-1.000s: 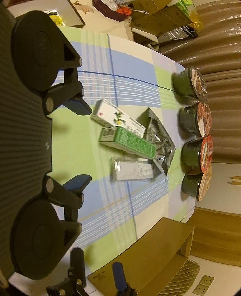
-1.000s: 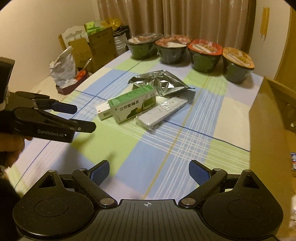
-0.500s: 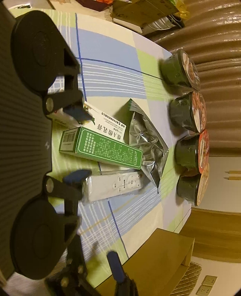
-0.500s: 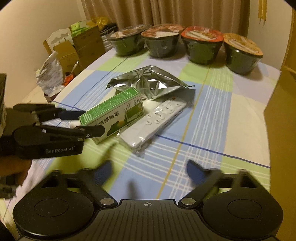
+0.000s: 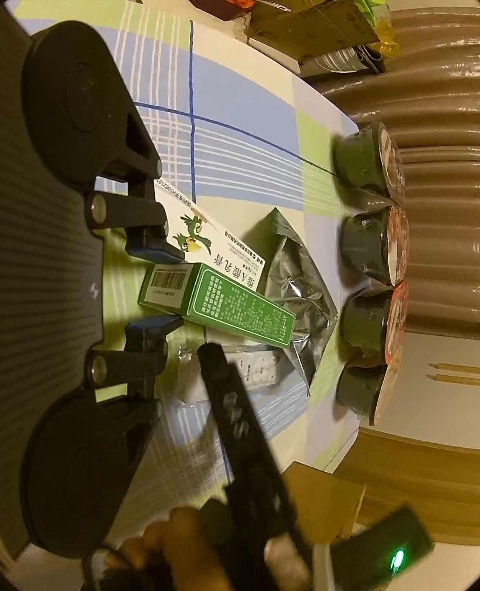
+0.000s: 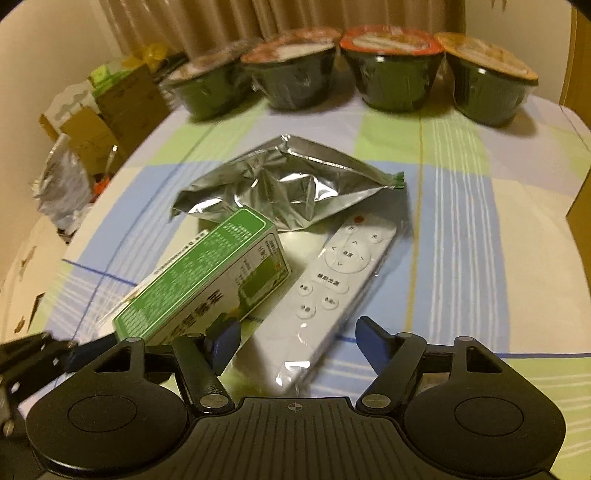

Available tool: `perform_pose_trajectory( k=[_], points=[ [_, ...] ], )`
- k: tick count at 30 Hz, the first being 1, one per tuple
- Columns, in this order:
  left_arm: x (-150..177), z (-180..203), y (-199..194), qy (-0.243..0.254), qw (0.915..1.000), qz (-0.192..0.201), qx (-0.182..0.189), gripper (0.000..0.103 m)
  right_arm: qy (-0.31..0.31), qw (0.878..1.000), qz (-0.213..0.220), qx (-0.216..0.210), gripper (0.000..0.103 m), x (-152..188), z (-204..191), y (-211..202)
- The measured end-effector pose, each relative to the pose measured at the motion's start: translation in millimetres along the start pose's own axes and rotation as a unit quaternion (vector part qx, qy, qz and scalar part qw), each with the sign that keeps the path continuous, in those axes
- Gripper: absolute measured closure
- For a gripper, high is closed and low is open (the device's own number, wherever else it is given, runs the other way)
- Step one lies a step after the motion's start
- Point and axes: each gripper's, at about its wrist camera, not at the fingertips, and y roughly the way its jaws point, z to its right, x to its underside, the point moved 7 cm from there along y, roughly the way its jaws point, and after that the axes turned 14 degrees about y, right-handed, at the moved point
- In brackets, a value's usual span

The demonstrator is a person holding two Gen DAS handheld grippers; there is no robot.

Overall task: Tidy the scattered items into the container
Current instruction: 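Grasp the green medicine box with the left gripper while the right grasps the bagged white remote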

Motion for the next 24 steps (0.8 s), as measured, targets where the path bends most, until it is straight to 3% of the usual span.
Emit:
perform_pose_trajectory(
  k=[2,3,4,5,8,16,24],
  points=[
    [1,-2,1,-0.004,1.0000,0.001,0.002,0.077,-0.018,1.000,0.002,0.008,0.029,0,-2,3],
    [0,-2,1,-0.004,1.0000,0.003,0.000,0.077,-0.032,0.999,0.003,0.013,0.034,2,-3,3],
    [0,-2,1,-0.003,1.0000,0.005,-0.002,0.076,-0.045,0.999,0.003,0.017,0.049,4,-3,2],
    [-1,-3,2,-0.002,1.0000,0.008,-0.004,0.074,-0.050,0.999,0.002,0.017,0.057,6,-1,0],
    [-5,-3,4,0.003,0.9998,0.016,-0.006,0.073,-0.054,0.998,0.000,0.018,0.063,15,10,-11],
    [-11,8,11,0.034,0.9994,0.010,-0.004,0.075,-0.035,0.999,-0.008,0.021,0.064,63,47,-60],
    [0,51,-20,0.038,0.9983,-0.032,0.030,0.079,-0.003,0.999,-0.024,0.041,0.064,106,79,-109]
  ],
)
